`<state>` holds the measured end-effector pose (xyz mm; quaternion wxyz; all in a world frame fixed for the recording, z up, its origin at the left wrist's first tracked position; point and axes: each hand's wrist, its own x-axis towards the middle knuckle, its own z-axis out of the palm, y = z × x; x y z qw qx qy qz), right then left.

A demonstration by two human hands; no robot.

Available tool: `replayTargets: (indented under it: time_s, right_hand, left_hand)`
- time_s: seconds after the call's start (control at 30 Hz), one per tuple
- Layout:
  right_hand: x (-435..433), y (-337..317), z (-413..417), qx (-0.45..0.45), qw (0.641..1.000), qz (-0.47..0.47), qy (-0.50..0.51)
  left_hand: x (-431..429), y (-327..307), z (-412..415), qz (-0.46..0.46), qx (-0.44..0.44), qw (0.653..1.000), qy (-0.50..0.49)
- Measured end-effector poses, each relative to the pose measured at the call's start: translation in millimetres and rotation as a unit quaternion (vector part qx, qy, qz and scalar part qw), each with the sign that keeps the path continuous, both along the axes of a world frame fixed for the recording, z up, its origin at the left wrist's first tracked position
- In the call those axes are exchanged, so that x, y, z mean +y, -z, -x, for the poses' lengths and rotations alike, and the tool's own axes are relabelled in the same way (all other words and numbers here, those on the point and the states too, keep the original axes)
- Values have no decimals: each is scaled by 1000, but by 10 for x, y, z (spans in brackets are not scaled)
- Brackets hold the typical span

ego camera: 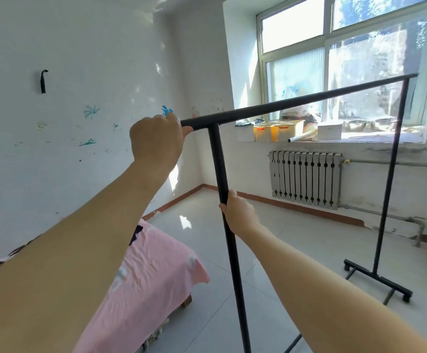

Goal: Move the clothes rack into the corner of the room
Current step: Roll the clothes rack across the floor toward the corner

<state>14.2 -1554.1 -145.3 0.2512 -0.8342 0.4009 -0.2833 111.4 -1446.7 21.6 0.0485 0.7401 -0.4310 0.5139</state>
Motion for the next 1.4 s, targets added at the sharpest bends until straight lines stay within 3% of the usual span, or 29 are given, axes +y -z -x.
replayTargets:
  time_s: [0.77,1.17,1.4]
  right_hand:
    - [-3000,-48,-179,29,998,31,-49]
    - [-4330,-8,-908,-8,999,10,-38]
    - [-5013,-77,-1443,22,999,11,-25]
  left_hand:
    - [-2963,-27,-261,12,69,997,-23]
    - [-4400,-25,-1062,17,63,998,-1]
    - [-5153,-22,-1653,22,82,996,30]
